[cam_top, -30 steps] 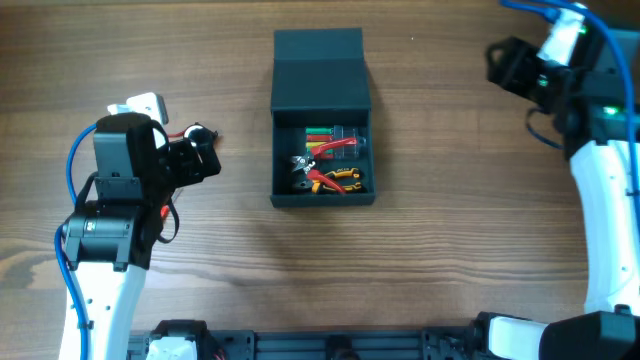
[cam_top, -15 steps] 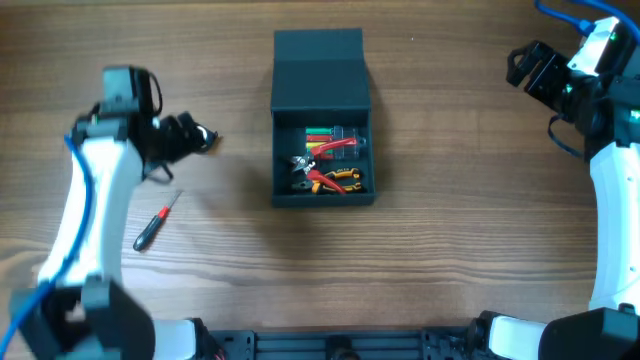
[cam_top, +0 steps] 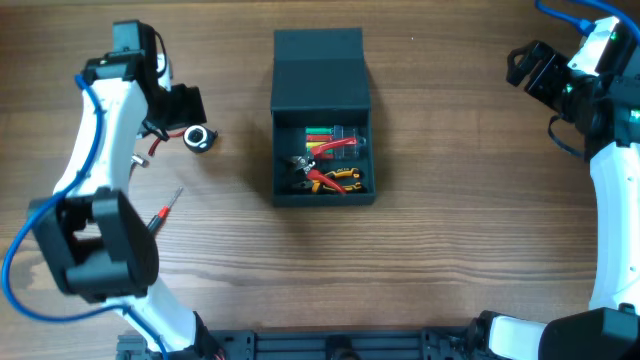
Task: Pack container
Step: 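Move the left gripper down onto the tape measure and grasp it, then carry the tape measure into the green box and lower it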
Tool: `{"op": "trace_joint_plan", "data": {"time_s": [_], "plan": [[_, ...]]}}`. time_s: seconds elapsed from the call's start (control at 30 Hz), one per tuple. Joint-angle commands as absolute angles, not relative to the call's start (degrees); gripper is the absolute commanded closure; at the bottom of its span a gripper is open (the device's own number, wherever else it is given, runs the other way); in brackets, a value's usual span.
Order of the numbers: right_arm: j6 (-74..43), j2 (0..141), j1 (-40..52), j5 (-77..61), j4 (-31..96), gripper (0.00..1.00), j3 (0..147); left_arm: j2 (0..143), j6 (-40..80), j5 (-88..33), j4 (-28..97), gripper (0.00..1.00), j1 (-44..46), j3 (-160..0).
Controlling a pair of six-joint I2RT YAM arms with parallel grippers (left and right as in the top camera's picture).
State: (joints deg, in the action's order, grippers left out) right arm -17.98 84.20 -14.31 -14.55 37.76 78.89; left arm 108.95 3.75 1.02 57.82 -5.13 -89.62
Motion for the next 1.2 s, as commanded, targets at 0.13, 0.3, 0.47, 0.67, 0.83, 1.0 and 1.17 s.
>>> {"op": "trace_joint_plan", "data": {"time_s": [0.13, 0.3, 0.47, 0.67, 0.83, 1.0, 1.17], "plan": [[-18.2, 84.2, -14.3, -14.6, 37.7, 0.0, 79.2, 114.4, -8.3, 1.0, 58.4, 0.04, -4.0, -89.8], [-18.2, 84.2, -14.3, -14.6, 37.7, 0.0, 79.2, 116.5, -10.3, 4.7, 56.1, 0.09, -2.7, -89.8], [-18.2, 84.2, -14.3, -14.6, 37.8, 0.0, 79.2, 117.0, -10.4, 4.2, 55.3, 0.05, -2.7, -89.7], [-18.2, 84.2, -14.3, -14.6, 37.7, 0.0, 79.2, 117.0, -18.1, 0.7, 54.6, 0.05, -2.7, -89.6], [-18.2, 84.2, -14.3, -14.6, 37.7, 0.0, 79.2, 117.0, -19.6, -0.3, 50.9, 0.07, -2.7, -89.6], [-18.2, 84.2, -14.3, -14.6, 37.8, 0.0, 79.2, 119.1, -20.6, -1.0, 50.5, 0.09, -2.7, -89.6], [-18.2, 84.2, -14.3, -14.6, 37.7, 0.0, 79.2, 122.2, -20.6, -1.0, 51.6, 0.13, -2.7, -89.6]]}}
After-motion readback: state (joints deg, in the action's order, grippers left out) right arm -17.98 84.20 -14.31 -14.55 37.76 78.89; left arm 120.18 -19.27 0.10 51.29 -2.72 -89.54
